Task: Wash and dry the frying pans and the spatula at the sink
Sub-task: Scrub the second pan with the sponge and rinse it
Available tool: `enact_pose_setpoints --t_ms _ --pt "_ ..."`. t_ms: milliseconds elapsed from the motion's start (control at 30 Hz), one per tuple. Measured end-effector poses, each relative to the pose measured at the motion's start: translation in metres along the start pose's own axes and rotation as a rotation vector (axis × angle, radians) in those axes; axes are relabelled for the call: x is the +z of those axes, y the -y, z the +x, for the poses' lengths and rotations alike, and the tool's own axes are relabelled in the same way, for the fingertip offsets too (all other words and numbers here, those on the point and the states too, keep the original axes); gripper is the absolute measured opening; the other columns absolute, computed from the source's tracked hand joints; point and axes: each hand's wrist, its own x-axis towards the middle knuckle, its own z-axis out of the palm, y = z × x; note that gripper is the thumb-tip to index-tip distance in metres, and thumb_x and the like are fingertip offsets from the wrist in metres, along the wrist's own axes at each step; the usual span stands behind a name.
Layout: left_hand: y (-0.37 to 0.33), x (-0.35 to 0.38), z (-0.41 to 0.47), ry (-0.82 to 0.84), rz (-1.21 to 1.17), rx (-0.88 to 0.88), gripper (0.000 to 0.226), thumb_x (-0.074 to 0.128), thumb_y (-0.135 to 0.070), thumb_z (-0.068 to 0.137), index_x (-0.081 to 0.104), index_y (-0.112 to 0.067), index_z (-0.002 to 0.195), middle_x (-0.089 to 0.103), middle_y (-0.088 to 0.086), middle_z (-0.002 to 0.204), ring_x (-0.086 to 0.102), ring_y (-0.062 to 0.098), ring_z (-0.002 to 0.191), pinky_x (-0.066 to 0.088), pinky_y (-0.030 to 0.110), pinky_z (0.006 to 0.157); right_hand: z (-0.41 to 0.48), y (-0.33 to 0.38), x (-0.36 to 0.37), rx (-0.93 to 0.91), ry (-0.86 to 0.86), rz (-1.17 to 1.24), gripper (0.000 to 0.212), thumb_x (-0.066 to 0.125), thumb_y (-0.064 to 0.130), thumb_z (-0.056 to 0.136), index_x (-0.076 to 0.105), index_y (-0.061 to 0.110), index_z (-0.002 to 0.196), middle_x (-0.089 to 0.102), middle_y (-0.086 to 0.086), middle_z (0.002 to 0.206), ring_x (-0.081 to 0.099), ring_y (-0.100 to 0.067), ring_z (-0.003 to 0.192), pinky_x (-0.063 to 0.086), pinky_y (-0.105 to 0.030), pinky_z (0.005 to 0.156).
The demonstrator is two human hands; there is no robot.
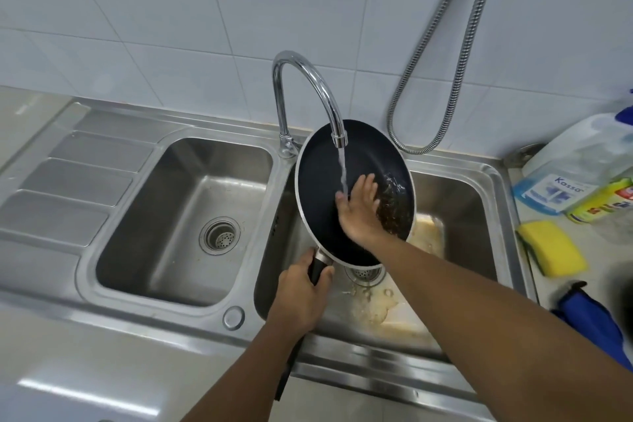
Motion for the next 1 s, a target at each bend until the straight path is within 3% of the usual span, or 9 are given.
enact_pose_setpoints --t_ms 100,200,267,333,500,667,733,833,1000 --pt "-0.005 -0.003 0.006 -0.009 -0.037 0.000 0.019 0.062 -0.035 0.097 0.066 -0.032 0.116 0.068 -0.005 0.076 0.070 0.030 0.075 0.062 0.052 0.074 -0.021 -0.002 0.017 -0.266 0.123 -0.069 0.072 0.030 0.036 0.109 -0.020 0.017 0.157 -0.036 0.003 0.160 -0.034 -0.013 0.147 -0.020 -0.039 0.120" --pt "-0.005 -0.005 0.007 0.012 -0.050 -0.008 0.020 0.062 -0.035 0.098 0.066 -0.028 0.116 0.065 -0.003 0.075 0.072 0.037 0.073 0.059 0.044 0.063 -0.023 -0.015 0.012 -0.341 0.176 -0.181 0.070 0.027 0.039 0.109 -0.022 0.024 0.157 -0.038 0.010 0.158 -0.032 -0.008 0.147 -0.015 -0.042 0.124" --pt "-0.004 -0.006 0.005 0.032 -0.087 -0.037 0.019 0.063 -0.037 0.098 0.065 -0.030 0.115 0.063 -0.001 0.073 0.069 0.038 0.067 0.053 0.036 0.056 -0.019 -0.026 0.003 -0.290 0.153 -0.280 0.077 0.030 0.051 0.106 -0.024 0.028 0.156 -0.040 0.011 0.157 -0.033 -0.012 0.146 -0.016 -0.042 0.123" --pt "0.001 -0.007 0.005 0.031 -0.087 -0.034 0.017 0.063 -0.041 0.096 0.065 -0.036 0.111 0.062 -0.007 0.069 0.070 0.044 0.080 0.051 0.039 0.062 -0.009 -0.033 -0.005 -0.126 0.090 -0.222 0.087 0.031 0.062 0.101 -0.025 0.023 0.155 -0.039 0.005 0.158 -0.034 -0.015 0.146 -0.017 -0.043 0.122" --pt "0.011 -0.004 -0.001 0.056 -0.066 0.010 0.013 0.064 -0.037 0.097 0.067 -0.035 0.109 0.070 -0.005 0.075 0.069 0.015 0.071 0.060 0.043 0.071 0.016 -0.032 -0.030 0.071 0.013 -0.130 0.078 0.023 0.054 0.105 -0.017 0.013 0.158 -0.031 -0.001 0.163 -0.025 -0.018 0.151 -0.010 -0.044 0.125" --pt "0.002 0.001 -0.002 0.117 -0.048 0.030 0.014 0.065 -0.028 0.099 0.069 -0.033 0.112 0.069 -0.009 0.072 0.065 0.008 0.066 0.055 0.028 0.063 0.021 0.005 -0.025 -0.167 0.030 -0.194 0.069 0.026 0.041 0.108 -0.015 0.019 0.159 -0.028 0.002 0.164 -0.025 -0.018 0.150 -0.014 -0.046 0.121" --pt "-0.003 0.002 -0.002 0.140 -0.070 0.020 0.013 0.063 -0.026 0.101 0.068 -0.029 0.112 0.063 -0.011 0.064 0.058 0.005 0.053 0.049 0.026 0.052 0.013 0.017 -0.012 -0.280 0.100 -0.223 0.067 0.026 0.038 0.109 -0.015 0.019 0.158 -0.027 0.002 0.164 -0.026 -0.016 0.150 -0.016 -0.047 0.122" --pt "-0.006 0.000 -0.001 0.173 -0.206 -0.080 0.007 0.060 -0.023 0.103 0.064 -0.020 0.107 0.055 0.005 0.059 0.044 0.013 0.037 0.038 0.026 0.038 -0.011 0.011 0.009 -0.462 0.253 -0.275 0.059 0.023 0.034 0.110 -0.008 0.022 0.160 -0.018 0.007 0.166 -0.022 -0.011 0.151 -0.014 -0.044 0.124" --pt "-0.002 -0.007 -0.003 0.199 -0.275 -0.155 0.012 0.060 -0.026 0.103 0.062 -0.014 0.101 0.054 0.011 0.060 0.040 0.017 0.038 0.035 0.025 0.038 -0.028 -0.014 0.009 -0.560 0.369 -0.336 0.053 0.025 0.033 0.110 0.004 0.035 0.159 -0.002 0.018 0.167 -0.013 -0.006 0.153 -0.010 -0.037 0.125"
